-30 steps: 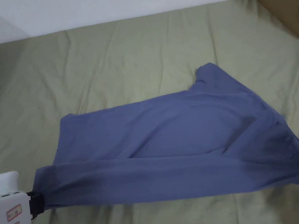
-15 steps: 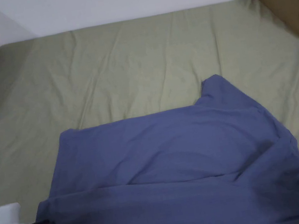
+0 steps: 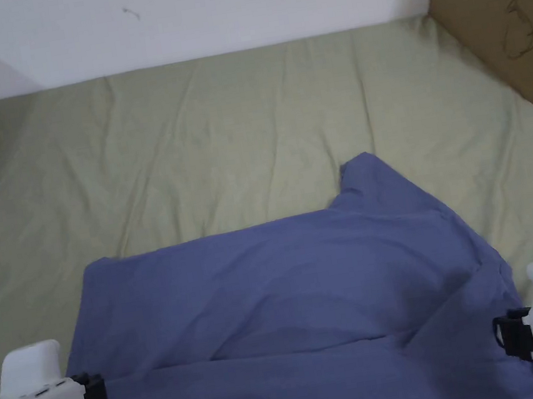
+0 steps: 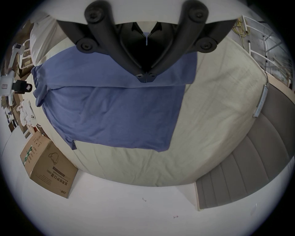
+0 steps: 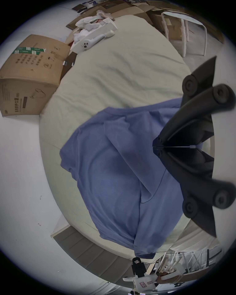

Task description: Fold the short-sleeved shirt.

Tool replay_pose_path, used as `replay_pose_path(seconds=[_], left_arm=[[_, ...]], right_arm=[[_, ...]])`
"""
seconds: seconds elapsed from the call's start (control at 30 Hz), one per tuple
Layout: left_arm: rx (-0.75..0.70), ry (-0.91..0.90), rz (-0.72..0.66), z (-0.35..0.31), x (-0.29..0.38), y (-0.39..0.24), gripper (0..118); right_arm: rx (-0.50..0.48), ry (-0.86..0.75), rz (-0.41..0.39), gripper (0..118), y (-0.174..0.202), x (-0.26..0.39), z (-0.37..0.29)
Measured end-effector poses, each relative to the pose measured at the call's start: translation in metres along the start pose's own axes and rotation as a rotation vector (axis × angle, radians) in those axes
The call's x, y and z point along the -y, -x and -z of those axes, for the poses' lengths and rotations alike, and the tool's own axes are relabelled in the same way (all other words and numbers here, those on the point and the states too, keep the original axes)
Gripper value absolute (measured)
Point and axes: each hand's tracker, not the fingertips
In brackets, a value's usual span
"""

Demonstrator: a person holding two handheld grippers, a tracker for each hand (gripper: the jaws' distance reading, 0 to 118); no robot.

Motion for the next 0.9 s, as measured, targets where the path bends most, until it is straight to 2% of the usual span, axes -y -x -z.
replay_pose_path(seconds=[0.13,0.27,0.3,0.33,0.37,0.4,0.43,0.47,0.6,0.7,0.77,0.83,0.9], left_arm=[[0.000,0.004,0.012,0.011,-0.014,-0.004,0],[0.007,-0.002,0.015,0.026,-0.034,-0.005,0],[0.008,-0.003,0.014,0.029,-0.039,-0.006,0],[0.009,-0.001,0.013,0.034,-0.043,-0.006,0],[0.013,-0.002,0.013,0.038,-0.046,-0.006,0],[0.016,0.000,0.010,0.043,-0.050,-0.007,0],[0.017,0.003,0.007,0.048,-0.053,-0.008,0],[0.017,0.005,0.005,0.051,-0.054,-0.010,0],[0.024,0.038,-0.004,0.066,-0.057,-0.013,0],[0.020,0.055,0.009,0.074,-0.059,-0.014,0],[0.015,0.057,0.011,0.075,-0.059,-0.013,0],[0.019,0.055,0.005,0.074,-0.059,-0.012,0],[0.018,0.054,0.003,0.072,-0.060,-0.010,0]], right_arm=[[-0.012,-0.023,0.001,1,0.000,-0.039,0.011],[-0.021,-0.098,-0.015,1,-0.006,-0.112,0.030],[-0.015,-0.106,-0.019,4,-0.007,-0.132,0.038],[-0.012,-0.102,-0.048,15,-0.009,-0.154,0.051],[-0.007,-0.098,-0.078,37,-0.010,-0.172,0.065],[0.006,-0.088,-0.094,67,-0.011,-0.190,0.081],[0.015,-0.070,-0.103,81,-0.014,-0.206,0.100],[0.025,-0.049,-0.091,82,-0.017,-0.217,0.118],[0.092,0.092,-0.068,82,-0.028,-0.237,0.184],[0.085,0.211,-0.089,81,-0.033,-0.228,0.213],[0.087,0.160,-0.092,77,-0.030,-0.226,0.208],[0.094,0.133,-0.092,52,-0.025,-0.228,0.197],[0.086,0.107,-0.105,3,-0.022,-0.229,0.191]])
